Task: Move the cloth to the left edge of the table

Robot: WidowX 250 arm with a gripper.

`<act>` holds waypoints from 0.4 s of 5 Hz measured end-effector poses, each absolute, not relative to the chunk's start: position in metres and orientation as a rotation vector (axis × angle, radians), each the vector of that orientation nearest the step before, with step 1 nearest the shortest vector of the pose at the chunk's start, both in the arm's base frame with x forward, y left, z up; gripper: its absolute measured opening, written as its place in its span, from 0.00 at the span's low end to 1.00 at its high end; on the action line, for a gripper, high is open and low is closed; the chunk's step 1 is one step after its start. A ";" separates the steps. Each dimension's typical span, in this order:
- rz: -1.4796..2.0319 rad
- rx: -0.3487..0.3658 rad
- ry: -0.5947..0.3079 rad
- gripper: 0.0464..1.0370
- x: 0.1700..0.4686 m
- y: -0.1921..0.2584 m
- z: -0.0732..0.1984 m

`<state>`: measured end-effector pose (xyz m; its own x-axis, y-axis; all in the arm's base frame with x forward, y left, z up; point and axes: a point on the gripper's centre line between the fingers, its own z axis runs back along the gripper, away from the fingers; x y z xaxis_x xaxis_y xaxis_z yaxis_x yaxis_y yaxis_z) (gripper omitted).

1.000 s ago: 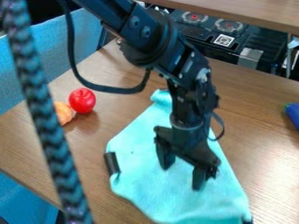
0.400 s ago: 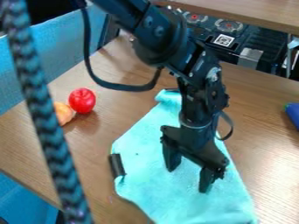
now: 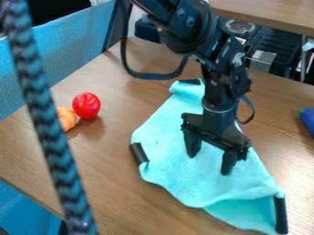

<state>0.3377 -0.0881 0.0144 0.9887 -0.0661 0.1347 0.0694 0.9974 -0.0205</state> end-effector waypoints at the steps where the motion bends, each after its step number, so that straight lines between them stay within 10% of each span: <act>1: -0.024 -0.026 -0.158 0.96 0.362 -0.080 0.020; 2: 0.012 -0.032 -0.200 0.96 0.385 -0.073 0.034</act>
